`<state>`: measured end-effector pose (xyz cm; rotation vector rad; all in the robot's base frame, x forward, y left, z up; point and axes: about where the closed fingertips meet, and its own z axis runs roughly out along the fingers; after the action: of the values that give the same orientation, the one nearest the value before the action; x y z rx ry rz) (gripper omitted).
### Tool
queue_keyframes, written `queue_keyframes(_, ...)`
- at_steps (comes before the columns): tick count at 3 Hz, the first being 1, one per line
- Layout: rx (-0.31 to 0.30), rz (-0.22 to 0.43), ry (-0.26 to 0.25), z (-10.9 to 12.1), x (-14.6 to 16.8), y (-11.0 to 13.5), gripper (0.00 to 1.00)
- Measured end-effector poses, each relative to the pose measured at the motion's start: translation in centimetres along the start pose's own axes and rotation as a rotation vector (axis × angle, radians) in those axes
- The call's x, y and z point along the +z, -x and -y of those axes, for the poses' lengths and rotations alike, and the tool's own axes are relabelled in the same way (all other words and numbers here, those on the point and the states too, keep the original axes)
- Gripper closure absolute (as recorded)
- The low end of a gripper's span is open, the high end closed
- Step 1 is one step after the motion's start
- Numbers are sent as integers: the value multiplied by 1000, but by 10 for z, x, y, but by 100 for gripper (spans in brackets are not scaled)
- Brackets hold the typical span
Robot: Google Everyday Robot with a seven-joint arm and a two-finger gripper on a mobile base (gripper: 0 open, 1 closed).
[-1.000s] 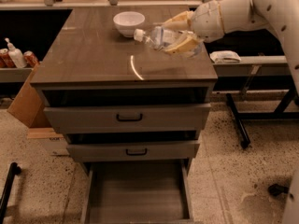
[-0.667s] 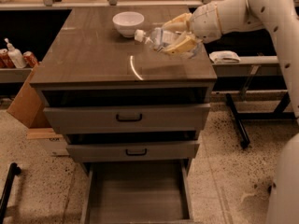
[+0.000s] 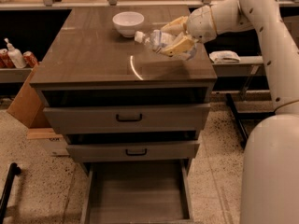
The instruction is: Pick blue plastic bottle from bottom drawer and place on counter
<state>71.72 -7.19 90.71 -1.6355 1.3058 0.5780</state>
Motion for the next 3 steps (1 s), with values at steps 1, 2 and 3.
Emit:
queue_keyframes(1, 30, -23, 37, 3, 13, -13, 81)
queue_keyframes(2, 51, -37, 61, 6, 24, -24, 57)
queue_keyframes(3, 65, -44, 73, 9, 31, -32, 34)
